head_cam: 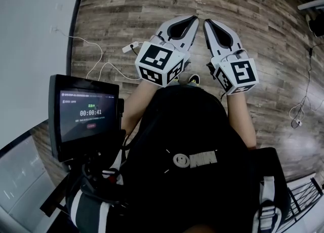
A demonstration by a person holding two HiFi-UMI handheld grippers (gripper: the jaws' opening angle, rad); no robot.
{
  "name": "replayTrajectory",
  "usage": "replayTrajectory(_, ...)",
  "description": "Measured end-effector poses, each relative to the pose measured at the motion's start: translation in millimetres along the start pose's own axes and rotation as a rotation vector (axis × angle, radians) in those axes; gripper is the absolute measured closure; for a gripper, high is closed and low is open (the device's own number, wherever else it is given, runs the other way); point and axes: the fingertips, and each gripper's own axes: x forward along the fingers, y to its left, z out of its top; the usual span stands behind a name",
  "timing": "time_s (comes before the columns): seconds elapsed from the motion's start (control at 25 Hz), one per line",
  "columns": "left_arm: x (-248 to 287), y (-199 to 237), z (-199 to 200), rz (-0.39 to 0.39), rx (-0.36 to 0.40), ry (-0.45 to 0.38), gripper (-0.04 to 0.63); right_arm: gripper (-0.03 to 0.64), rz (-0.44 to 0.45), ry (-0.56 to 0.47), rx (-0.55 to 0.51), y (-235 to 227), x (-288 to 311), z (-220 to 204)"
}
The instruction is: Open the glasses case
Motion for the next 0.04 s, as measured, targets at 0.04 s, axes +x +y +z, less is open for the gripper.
replayTrajectory(0.04, 0.3, -0.1, 0.1, 0.000, -0.001, 0.000, 0.589, 0.611, 0.002, 0.000, -0.001, 0.0, 0.0, 0.6)
